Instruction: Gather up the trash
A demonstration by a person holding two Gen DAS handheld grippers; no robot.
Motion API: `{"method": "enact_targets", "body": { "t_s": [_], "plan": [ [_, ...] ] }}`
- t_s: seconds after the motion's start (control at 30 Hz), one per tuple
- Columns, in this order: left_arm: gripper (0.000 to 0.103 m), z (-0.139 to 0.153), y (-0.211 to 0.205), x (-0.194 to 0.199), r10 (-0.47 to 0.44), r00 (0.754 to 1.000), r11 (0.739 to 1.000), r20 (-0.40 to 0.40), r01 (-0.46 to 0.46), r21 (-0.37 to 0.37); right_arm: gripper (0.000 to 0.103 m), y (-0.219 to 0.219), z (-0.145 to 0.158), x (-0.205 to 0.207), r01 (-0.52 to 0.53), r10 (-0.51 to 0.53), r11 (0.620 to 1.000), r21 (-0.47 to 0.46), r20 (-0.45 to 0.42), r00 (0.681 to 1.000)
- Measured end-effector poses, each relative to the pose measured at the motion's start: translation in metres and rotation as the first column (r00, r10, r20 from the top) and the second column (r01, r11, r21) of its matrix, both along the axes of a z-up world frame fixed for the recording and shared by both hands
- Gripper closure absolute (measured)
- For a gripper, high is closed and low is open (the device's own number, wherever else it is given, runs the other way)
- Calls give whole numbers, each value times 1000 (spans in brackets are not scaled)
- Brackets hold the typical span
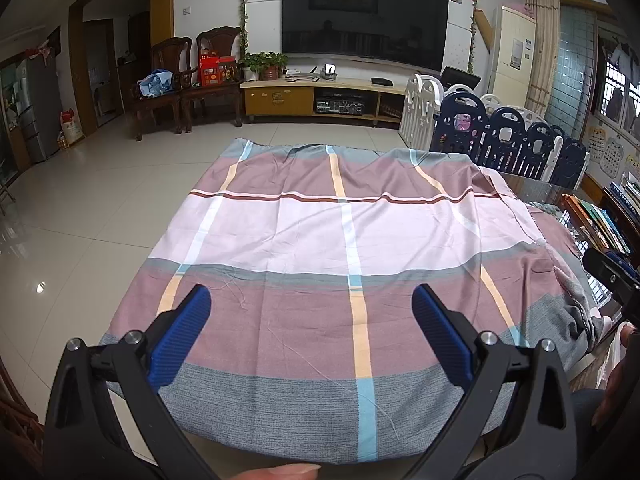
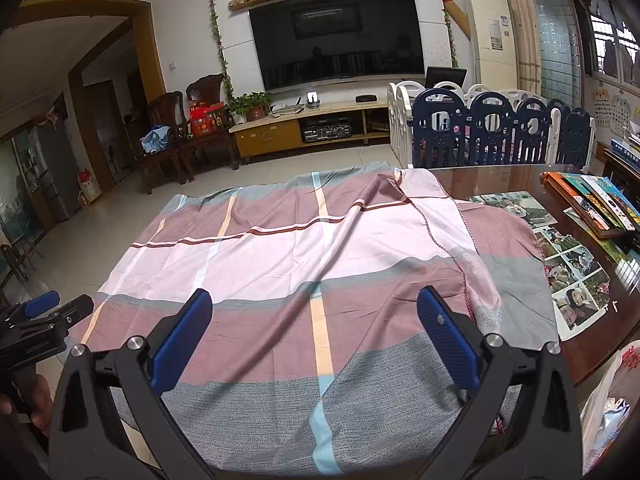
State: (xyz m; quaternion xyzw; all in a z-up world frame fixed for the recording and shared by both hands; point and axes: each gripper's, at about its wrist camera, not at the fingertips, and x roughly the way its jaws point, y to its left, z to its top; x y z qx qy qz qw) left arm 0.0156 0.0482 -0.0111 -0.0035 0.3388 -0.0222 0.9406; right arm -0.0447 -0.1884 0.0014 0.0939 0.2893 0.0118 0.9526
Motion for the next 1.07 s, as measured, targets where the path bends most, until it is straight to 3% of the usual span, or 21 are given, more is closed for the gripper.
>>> {"method": "enact_targets", "body": {
  "t_s": [0.63, 1.07],
  "plan": [
    [3, 1, -1, -3, 5, 1000, 1000, 9, -5, 13, 3, 0, 0, 0, 0, 0, 1000, 1, -2, 1000],
    [3, -1, 17, 1, 15, 1000, 995, -14, -16, -99, 3, -2, -4, 0, 5, -5, 1000, 10, -5, 1000]
  ]
}}
